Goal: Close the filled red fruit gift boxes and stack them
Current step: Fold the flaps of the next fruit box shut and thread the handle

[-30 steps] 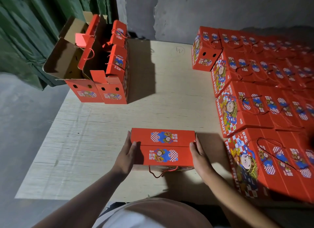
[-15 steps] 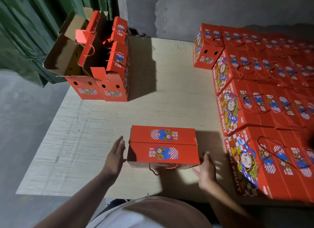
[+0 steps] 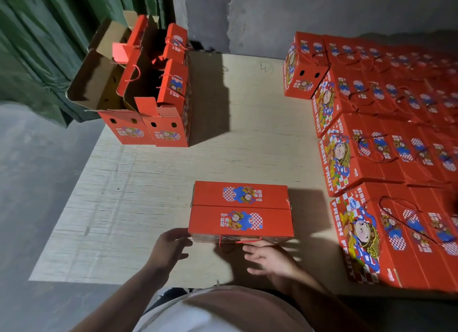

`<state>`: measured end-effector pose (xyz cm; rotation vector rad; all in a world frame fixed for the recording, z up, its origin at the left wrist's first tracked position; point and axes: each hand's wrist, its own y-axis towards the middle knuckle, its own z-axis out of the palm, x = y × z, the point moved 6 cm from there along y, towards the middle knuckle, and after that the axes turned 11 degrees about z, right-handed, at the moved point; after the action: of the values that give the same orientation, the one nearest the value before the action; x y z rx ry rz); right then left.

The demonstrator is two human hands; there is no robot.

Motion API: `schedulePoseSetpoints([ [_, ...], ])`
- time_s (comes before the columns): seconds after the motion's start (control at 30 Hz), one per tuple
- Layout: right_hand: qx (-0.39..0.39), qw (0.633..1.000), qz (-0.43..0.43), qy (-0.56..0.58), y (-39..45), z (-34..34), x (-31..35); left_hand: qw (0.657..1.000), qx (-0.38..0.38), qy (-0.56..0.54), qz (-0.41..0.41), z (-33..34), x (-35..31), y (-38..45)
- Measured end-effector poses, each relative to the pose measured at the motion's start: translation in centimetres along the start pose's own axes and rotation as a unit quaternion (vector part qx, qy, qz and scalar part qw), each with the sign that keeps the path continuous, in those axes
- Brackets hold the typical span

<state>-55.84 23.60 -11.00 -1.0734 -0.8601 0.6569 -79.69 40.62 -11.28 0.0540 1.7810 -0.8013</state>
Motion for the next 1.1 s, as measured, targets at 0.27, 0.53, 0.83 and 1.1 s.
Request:
schedulePoseSetpoints([
  [0.27, 0.132, 0.98, -0.136, -0.052, -6.9, 4.3, 3.5, 0.999, 0.007, 0.053, -0.013, -0.2, 0.3, -0.3],
  [0.53, -0.11, 0.926, -0.279, -0.228, -8.3, 2.9, 14.1, 0.993, 0.014, 0.119, 0.023, 0.2, -1.3, -0.6],
  [0.83, -0.358, 0.801, -0.289, -0.384, -4.2, 0.4, 15.8, 0.99, 0.013, 0.134, 0.04, 0.2, -2.6, -1.5],
  [1.1, -0.431, 0.72, -0.291, -0.46, -5.6, -2.4, 18.8, 0.999, -0.002, -0.007, -0.032, 0.9, -2.6, -2.0],
])
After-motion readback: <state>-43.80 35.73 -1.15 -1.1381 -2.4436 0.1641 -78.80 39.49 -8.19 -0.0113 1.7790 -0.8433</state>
